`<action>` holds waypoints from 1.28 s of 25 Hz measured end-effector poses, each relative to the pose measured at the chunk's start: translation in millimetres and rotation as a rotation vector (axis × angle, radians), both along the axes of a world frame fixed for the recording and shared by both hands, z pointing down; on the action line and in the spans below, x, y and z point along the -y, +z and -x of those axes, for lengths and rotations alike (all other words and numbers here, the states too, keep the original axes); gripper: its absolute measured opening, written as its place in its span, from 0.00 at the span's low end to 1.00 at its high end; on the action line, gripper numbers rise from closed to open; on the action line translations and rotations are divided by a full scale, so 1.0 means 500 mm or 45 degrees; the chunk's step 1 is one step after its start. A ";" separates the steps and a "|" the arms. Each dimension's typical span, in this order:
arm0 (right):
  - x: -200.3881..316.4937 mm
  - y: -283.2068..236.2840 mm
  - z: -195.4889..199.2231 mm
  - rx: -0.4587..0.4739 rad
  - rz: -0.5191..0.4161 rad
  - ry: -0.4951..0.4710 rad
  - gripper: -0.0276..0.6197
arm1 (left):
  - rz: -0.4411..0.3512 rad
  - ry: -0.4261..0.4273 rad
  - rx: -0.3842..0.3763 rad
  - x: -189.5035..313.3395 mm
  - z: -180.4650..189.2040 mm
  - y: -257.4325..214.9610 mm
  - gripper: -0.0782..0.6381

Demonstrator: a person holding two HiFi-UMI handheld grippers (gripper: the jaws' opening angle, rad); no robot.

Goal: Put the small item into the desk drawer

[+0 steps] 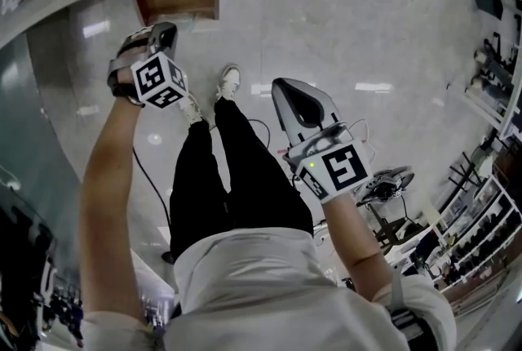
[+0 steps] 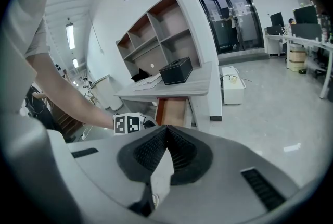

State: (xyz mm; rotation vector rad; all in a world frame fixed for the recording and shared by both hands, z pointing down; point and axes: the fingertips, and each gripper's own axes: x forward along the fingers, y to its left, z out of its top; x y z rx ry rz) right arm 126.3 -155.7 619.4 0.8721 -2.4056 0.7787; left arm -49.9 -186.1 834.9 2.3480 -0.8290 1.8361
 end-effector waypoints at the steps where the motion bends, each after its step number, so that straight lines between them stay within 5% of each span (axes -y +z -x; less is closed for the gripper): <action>1: 0.001 0.001 0.000 0.001 0.002 0.001 0.08 | 0.006 0.000 0.002 0.003 -0.001 0.002 0.13; 14: 0.017 0.019 -0.008 0.001 0.019 0.033 0.08 | 0.133 -0.087 0.018 0.027 0.016 0.054 0.13; 20: 0.015 0.026 -0.019 0.010 0.030 0.067 0.08 | 0.209 -0.277 -0.081 0.036 0.012 0.060 0.13; 32: 0.009 0.027 -0.026 0.021 0.037 0.067 0.08 | 0.286 -0.337 -0.170 0.033 -0.028 0.050 0.13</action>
